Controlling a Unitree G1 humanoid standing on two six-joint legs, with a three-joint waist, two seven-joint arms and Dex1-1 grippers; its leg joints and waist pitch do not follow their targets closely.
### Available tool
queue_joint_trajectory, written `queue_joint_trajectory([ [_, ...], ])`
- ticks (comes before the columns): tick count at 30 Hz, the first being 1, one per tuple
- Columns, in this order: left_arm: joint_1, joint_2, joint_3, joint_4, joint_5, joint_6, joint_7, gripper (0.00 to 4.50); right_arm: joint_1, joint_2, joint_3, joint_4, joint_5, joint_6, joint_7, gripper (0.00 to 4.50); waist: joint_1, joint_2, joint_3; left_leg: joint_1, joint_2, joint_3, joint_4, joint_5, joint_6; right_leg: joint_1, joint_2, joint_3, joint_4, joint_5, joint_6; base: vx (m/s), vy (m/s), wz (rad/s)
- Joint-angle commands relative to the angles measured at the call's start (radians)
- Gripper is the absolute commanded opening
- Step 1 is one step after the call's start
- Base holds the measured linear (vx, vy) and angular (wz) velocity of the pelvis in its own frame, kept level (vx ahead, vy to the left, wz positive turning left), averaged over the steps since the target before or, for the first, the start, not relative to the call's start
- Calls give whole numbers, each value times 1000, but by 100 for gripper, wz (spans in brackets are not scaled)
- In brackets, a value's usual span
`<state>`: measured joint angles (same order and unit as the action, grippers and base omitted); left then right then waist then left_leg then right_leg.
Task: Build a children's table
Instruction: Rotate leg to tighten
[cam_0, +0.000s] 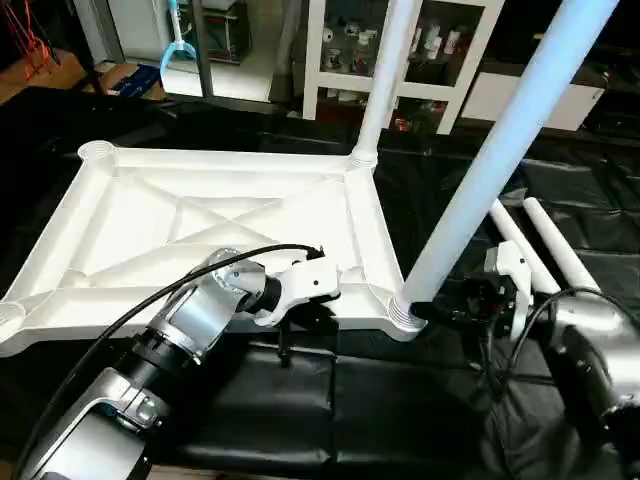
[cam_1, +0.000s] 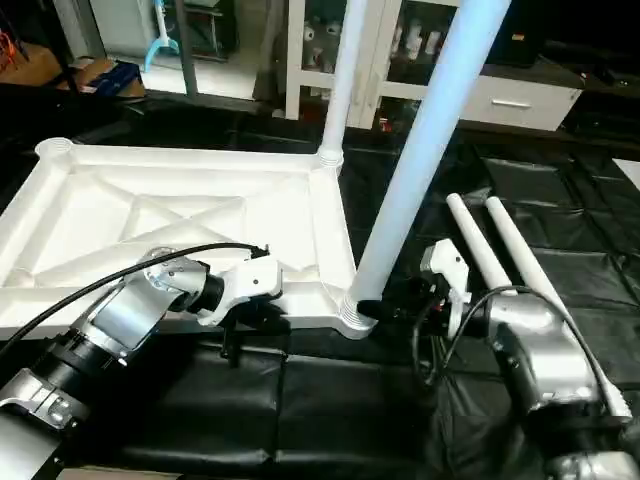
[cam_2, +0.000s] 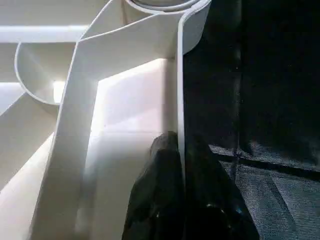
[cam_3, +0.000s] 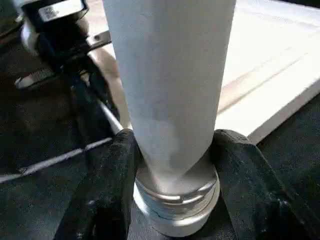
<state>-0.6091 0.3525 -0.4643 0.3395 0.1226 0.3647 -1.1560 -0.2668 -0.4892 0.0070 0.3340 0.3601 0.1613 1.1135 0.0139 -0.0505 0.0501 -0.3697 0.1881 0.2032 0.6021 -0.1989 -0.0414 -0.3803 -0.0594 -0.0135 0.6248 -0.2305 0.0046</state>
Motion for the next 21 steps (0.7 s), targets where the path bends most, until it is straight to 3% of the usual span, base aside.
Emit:
queue_joint_trajectory([
  [1,18,-28,-18,-6,-10,42,19,0,10,23,-31,23,0,41,-125,199,-2,-3,-43,14,54,-27,-76,-177,60,26,-76,32,-82,-109,-286,0,0,0],
  [2,13,-53,1,-19,-16,89,55,0,35,68,-38,12,-33,48,-248,199,-7,-4,-45,15,55,-27,-77,-186,46,27,-77,33,-84,-137,-277,0,0,0],
  [6,12,-74,11,-33,-18,126,83,0,59,120,-41,-5,-79,59,-382,198,-17,-5,-43,8,52,-32,-83,-205,19,27,-76,33,-90,-195,-241,0,0,0],
  [7,12,-103,11,-36,-9,155,119,0,85,245,-55,-34,-219,77,-726,198,-24,-3,-40,11,51,-30,-85,-218,5,15,-74,36,-94,-216,-228,0,0,0],
  [8,12,-104,11,-36,-8,156,121,0,85,249,-56,-35,-224,78,-738,198,-28,-3,-39,9,49,-31,-88,-211,-10,14,-72,36,-93,-220,-217,0,0,0],
  [9,11,-109,12,-35,-7,160,128,0,88,272,-58,-41,-242,84,-788,198,-39,-3,-41,-1,46,-41,-96,-220,-30,24,-74,31,-91,-247,-200,0,0,0],
  [10,10,-112,10,-30,-2,156,134,0,86,299,-66,-47,-268,85,-857,198,-39,-1,-41,1,46,-43,-99,-234,-35,24,-72,29,-93,-266,-190,0,0,0],
  [12,9,-118,11,-26,1,158,143,0,84,338,-75,-58,-284,96,-926,197,-37,1,-41,17,48,-38,-92,-263,-36,11,-74,37,-102,-268,-183,0,0,0],
  [13,5,-125,11,-19,9,157,157,0,77,405,-67,-86,-313,104,-1010,197,-39,2,-41,14,47,-38,-95,-261,-33,10,-71,38,-100,-236,-188,0,0,0],
  [17,4,-127,14,-21,8,165,166,0,81,434,-31,-111,-334,111,-1035,196,-40,7,-41,16,47,-35,-97,-246,-35,12,-66,37,-94,-146,-190,0,0,0],
  [21,10,-109,10,-34,10,168,160,0,90,446,10,-153,-285,67,-943,196,-39,5,-38,15,46,-32,-96,-253,-23,13,-67,40,-96,-130,-193,0,0,0],
])
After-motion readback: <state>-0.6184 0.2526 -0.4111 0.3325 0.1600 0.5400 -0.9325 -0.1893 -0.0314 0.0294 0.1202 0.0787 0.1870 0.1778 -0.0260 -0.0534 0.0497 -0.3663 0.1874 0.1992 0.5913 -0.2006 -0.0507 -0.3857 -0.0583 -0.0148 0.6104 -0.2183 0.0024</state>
